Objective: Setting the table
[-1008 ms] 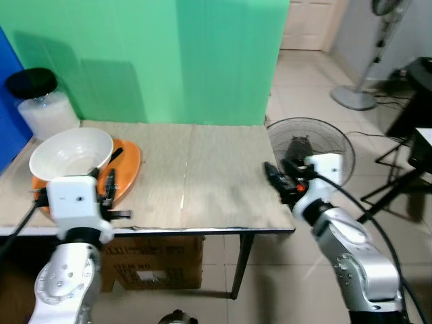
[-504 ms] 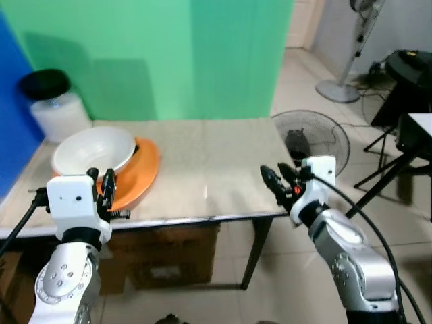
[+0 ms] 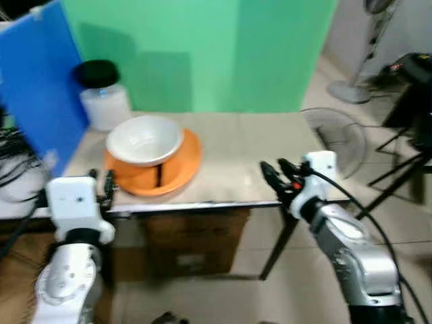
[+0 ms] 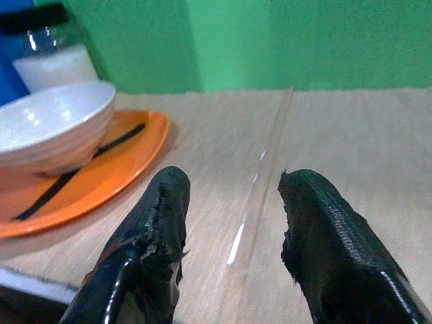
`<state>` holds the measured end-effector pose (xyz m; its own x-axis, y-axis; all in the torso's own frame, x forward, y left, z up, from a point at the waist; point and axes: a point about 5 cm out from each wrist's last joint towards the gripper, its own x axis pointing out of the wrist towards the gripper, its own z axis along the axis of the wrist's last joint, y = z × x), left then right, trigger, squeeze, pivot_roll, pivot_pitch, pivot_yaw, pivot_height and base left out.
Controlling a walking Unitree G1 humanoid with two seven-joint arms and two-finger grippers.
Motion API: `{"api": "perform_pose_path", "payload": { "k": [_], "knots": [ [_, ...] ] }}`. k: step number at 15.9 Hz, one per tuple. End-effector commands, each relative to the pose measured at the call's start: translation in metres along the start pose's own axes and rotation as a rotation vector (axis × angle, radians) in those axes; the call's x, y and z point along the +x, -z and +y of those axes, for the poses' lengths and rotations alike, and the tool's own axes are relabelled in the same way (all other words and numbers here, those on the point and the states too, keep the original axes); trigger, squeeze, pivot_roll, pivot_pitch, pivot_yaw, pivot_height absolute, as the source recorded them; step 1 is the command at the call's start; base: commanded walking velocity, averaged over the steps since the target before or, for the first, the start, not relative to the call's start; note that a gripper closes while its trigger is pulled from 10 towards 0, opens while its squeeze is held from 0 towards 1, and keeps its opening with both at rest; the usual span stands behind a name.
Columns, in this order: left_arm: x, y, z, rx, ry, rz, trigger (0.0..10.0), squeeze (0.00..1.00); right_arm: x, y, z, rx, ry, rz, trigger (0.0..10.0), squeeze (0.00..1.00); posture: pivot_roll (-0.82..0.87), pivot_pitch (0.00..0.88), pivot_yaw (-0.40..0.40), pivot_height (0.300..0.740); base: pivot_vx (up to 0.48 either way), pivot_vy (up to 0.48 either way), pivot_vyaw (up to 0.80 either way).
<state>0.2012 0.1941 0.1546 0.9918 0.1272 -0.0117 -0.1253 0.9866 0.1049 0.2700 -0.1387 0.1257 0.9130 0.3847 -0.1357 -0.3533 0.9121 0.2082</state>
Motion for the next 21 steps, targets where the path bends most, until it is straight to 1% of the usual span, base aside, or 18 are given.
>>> {"api": "perform_pose_path", "payload": {
  "k": [1, 2, 4, 5, 8, 11, 14, 21],
  "knots": [
    [-0.001, -0.003, 0.004, 0.027, -0.018, -0.004, 10.0, 0.0, 0.002, 0.002, 0.004, 0.023, -0.025, 0.011, 10.0, 0.0, 0.02, 0.017, -0.009, 0.74, 0.0, 0.0, 0.0],
    [-0.001, -0.002, 0.005, 0.028, -0.022, 0.004, 10.0, 0.0, 0.002, 0.002, 0.004, 0.022, -0.027, 0.009, 10.0, 0.0, 0.03, 0.016, -0.009, 0.74, 0.0, 0.0, 0.0],
    [0.0, -0.004, 0.008, 0.027, -0.028, -0.011, 10.0, 0.0, 0.004, 0.0, 0.005, -0.025, -0.03, 0.006, 10.0, 0.0, 0.03, 0.013, -0.007, 0.74, 0.0, 0.0, 0.0],
    [0.001, -0.005, 0.009, 0.022, -0.032, -0.012, 10.0, 0.0, 0.006, 0.0, 0.006, -0.025, -0.034, 0.006, 10.0, 0.0, 0.03, 0.011, -0.005, 0.74, 0.274, 0.0, 0.0],
    [0.003, -0.007, 0.008, 0.023, -0.028, -0.014, 10.0, 0.0, 0.01, -0.003, 0.006, -0.025, -0.034, 0.0, 10.0, 0.0, 0.03, 0.011, -0.004, 0.74, 0.316, 0.0, 0.56],
    [0.004, -0.007, 0.008, 0.023, -0.024, -0.012, 10.0, 0.0, 0.014, -0.004, 0.009, -0.03, -0.056, 0.001, 10.0, 0.0, 0.03, 0.016, -0.005, 0.74, 0.322, 0.0, 0.76],
    [0.004, -0.007, 0.008, 0.028, -0.014, -0.01, 10.0, 0.0, 0.017, -0.005, 0.008, -0.001, -0.049, -0.003, 10.0, 0.0, 0.04, 0.018, -0.004, 0.74, 0.321, 0.0, 0.0],
    [0.009, -0.005, 0.0, 0.022, 0.081, 0.001, 10.0, 0.0, 0.024, -0.022, 0.004, -0.029, -0.04, -0.035, 10.0, 0.0, 0.02, 0.018, -0.006, 0.74, 0.315, 0.0, 0.0]
  ]
}}
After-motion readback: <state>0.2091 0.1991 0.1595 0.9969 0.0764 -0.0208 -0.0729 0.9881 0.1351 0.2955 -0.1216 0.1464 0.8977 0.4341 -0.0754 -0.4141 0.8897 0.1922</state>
